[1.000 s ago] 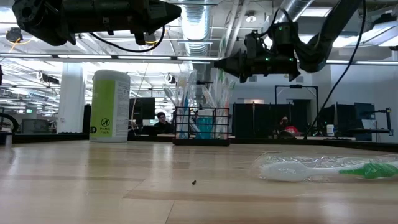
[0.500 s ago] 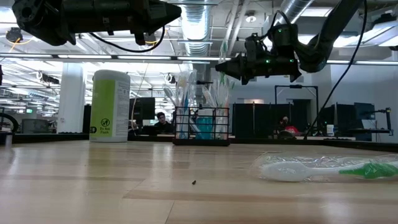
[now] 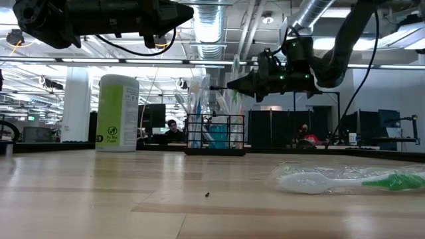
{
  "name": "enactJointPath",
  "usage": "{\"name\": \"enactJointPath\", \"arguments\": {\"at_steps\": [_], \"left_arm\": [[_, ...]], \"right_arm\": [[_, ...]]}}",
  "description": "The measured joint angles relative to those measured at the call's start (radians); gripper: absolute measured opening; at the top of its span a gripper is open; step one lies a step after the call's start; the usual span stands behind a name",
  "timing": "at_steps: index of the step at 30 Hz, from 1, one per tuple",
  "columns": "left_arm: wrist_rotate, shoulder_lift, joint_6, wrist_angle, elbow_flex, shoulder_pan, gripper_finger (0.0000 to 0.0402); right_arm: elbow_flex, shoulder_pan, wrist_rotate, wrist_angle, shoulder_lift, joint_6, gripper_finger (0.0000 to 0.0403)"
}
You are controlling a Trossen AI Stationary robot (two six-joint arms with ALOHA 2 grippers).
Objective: Pick & Place toothbrushing station
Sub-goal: Put the green toothbrush into the black wire organizer
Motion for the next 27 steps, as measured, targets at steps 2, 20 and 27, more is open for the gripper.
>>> {"name": "enactJointPath", "arguments": {"at_steps": [2,20,27], "left_arm": [[0.000,0.000,0.000,0.000,0.000,0.000,0.0039],[0.000,0.000,0.000,-0.011,0.000,0.000,0.0039],[0.000,0.000,0.000,-0.011,0.000,0.000,0.0039]], "right_arm": [[0.000,-0.001,0.000,0.002,0.013,0.004,0.0014],[-0.002,-0.002,0.002,-0.044,0.032,-0.002,0.0020],[-0.011,-0.002,0.003,-0.049,0.032,-0.015,0.0013]]}}
